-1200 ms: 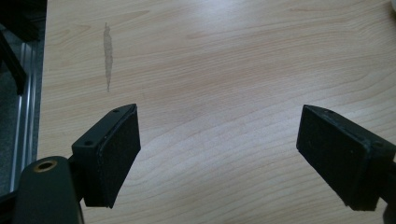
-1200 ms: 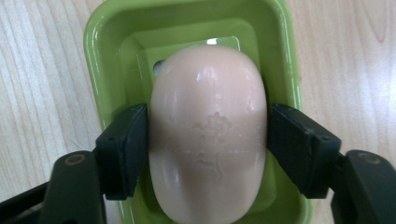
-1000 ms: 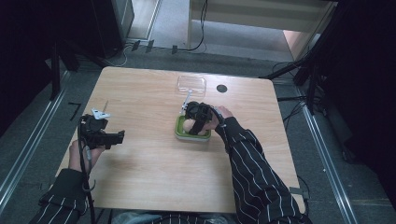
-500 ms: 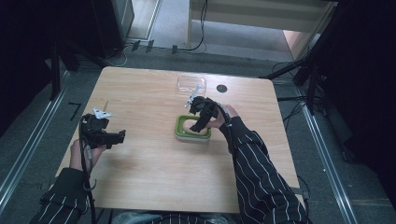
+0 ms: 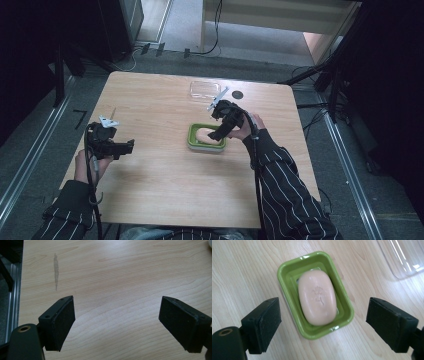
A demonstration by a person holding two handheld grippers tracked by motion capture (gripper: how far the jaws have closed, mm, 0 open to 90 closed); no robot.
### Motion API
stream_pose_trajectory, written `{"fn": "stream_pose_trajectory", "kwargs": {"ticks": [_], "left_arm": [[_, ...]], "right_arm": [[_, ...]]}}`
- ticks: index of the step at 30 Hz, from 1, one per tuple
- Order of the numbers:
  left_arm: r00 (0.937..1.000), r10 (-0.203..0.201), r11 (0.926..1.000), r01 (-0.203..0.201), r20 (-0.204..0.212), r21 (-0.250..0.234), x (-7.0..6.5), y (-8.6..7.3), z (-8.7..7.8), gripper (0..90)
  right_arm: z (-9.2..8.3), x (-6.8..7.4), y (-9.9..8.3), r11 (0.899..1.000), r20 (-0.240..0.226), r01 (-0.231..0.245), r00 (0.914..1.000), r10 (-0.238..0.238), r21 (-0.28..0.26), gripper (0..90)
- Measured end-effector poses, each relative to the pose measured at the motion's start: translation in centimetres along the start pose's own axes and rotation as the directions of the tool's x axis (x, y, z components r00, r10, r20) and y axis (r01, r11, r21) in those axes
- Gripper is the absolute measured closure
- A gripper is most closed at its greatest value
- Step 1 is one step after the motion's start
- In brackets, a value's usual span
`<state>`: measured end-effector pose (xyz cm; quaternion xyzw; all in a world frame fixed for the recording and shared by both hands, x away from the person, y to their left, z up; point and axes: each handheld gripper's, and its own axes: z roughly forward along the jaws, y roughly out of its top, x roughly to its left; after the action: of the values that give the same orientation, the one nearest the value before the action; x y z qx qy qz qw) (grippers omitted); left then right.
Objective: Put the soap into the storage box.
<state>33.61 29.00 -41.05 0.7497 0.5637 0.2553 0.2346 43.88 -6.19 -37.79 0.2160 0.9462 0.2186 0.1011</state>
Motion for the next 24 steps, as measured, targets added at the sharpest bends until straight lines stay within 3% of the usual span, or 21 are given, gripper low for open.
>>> {"fn": "stream_pose_trajectory", "kwargs": {"ticks": [15,24], "left_arm": [[1.0000,0.004,1.0000,-0.004,0.000,0.002,-0.1,0.0,0.1,14.4],[1.0000,0.004,1.0000,-0.004,0.000,0.000,0.0,0.0,0.0,14.4]], "right_arm": [[-3.0,0.5,-3.4,0.995,0.065,-0.097,0.9932,0.097,0.002,11.7],[-3.6,0.8,-5.1,0.989,0.078,-0.145,0.9864,0.145,-0.002,10.6]]}}
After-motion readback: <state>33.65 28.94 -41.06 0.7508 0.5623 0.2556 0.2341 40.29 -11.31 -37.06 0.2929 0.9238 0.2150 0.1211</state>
